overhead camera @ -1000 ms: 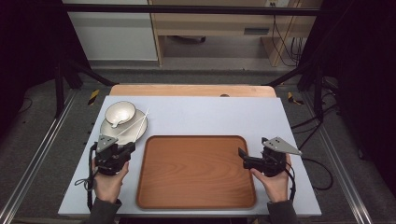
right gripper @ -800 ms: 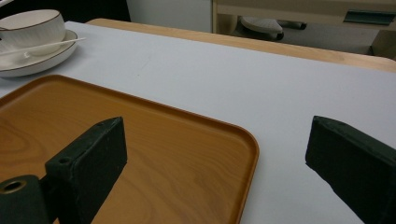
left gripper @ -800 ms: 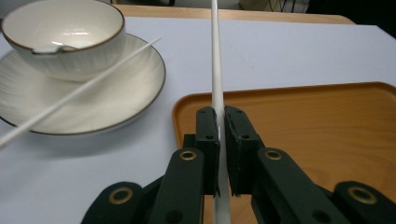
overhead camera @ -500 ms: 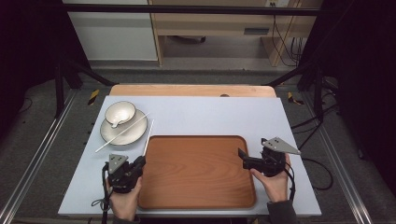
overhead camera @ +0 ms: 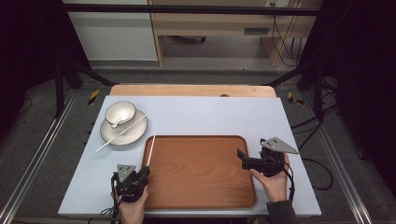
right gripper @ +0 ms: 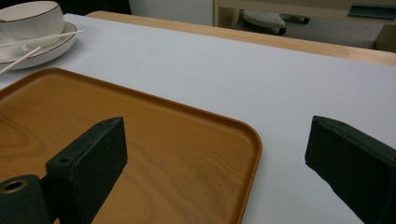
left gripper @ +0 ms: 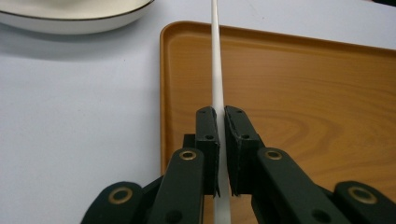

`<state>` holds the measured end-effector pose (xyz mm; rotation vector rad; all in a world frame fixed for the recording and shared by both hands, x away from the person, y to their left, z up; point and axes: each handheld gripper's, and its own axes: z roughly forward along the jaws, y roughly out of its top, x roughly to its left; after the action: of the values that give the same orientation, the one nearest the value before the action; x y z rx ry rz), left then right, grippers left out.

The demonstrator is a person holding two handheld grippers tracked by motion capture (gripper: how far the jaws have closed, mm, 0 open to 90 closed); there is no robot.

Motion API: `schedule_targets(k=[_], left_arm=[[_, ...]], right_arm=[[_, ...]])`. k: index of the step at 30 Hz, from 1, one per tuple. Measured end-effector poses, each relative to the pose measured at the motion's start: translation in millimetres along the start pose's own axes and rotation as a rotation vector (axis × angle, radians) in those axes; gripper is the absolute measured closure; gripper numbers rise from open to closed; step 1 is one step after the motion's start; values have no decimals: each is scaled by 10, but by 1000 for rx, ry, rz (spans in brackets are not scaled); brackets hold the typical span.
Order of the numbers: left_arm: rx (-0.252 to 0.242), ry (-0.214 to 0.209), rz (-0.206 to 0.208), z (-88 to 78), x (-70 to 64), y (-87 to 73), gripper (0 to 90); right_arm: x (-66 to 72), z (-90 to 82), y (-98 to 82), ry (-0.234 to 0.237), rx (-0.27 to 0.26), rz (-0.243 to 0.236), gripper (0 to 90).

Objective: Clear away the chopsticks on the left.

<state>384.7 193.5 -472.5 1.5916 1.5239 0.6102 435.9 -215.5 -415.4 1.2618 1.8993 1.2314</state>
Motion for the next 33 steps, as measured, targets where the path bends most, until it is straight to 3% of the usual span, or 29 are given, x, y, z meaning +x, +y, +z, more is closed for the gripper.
schedule_targets(k=[9, 20, 33], left_arm=[[43, 31, 4, 116, -20, -42, 845], [85, 55, 18, 138, -47, -42, 843], [108, 48, 32, 150, -41, -25, 835]], right_arm=[[4, 11, -4, 2, 7, 0, 56], [8, 16, -5, 1, 13, -8, 57], [10, 8, 0, 0, 11, -10, 59]])
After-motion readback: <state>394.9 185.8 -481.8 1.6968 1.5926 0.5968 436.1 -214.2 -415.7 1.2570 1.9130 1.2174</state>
